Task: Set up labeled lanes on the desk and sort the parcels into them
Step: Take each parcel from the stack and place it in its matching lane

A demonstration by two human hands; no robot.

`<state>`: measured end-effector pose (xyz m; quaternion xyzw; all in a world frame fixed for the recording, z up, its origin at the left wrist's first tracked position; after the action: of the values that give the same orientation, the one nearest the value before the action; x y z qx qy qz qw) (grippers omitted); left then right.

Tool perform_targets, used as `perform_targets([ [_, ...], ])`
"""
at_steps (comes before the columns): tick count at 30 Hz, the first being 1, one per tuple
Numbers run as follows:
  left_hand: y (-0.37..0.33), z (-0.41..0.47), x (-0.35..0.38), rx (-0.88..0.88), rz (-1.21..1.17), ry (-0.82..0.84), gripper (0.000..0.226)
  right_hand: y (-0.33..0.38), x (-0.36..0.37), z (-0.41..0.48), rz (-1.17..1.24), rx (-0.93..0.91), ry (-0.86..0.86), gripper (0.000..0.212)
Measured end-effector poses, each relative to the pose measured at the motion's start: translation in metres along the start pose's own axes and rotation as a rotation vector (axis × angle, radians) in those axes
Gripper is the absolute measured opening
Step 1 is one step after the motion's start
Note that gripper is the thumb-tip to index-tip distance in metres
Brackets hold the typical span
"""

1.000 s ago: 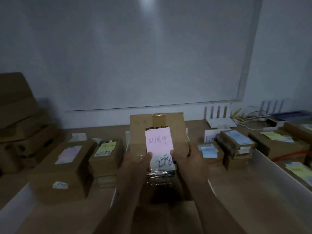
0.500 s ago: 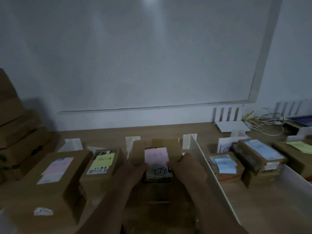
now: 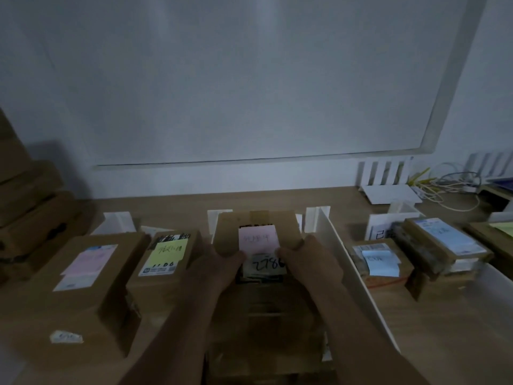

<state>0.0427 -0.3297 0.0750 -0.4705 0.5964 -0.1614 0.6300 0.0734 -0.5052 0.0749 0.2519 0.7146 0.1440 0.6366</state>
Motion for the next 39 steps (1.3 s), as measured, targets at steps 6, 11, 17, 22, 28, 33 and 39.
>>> perform_targets([
  [6, -0.001, 0.008, -0.002, 0.003, -0.034, -0.015, 0.082, 0.007, -0.005, 0.004, -0.024, 0.007, -0.018, 0.052],
  [11, 0.001, 0.005, 0.0, -0.034, -0.049, -0.001, 0.074, 0.007, -0.004, -0.001, -0.04, 0.011, -0.022, 0.056],
  [17, 0.0, -0.011, -0.012, -0.022, -0.125, -0.046, 0.091, 0.012, -0.01, -0.018, -0.086, -0.03, -0.069, 0.068],
  [22, -0.001, -0.044, -0.028, 0.093, -0.124, -0.098, 0.067, 0.009, -0.022, -0.054, -0.235, -0.113, -0.191, 0.051],
  [28, 0.025, -0.11, -0.041, 0.193, -0.035, -0.282, 0.076, 0.011, -0.007, -0.137, -0.169, -0.355, -0.39, 0.038],
  [33, 0.058, -0.183, -0.053, 0.27, -0.208, -0.393, 0.059, 0.012, 0.011, -0.192, -0.183, -0.545, -0.354, 0.028],
  [39, 0.104, -0.247, -0.071, 0.205, -0.283, -0.471, 0.065, 0.016, 0.033, -0.25, -0.066, -0.582, -0.243, 0.026],
])
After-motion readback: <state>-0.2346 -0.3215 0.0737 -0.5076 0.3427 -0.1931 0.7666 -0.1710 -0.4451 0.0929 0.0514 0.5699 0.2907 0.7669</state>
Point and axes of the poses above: each hand's wrist, its own z-axis towards the middle knuckle, its own x-axis out of the palm, y = z × x, the point moved 1 cm from there along z, towards the middle knuckle, and after that the axes turned 13 degrees about -z, right-handed, at the moved point
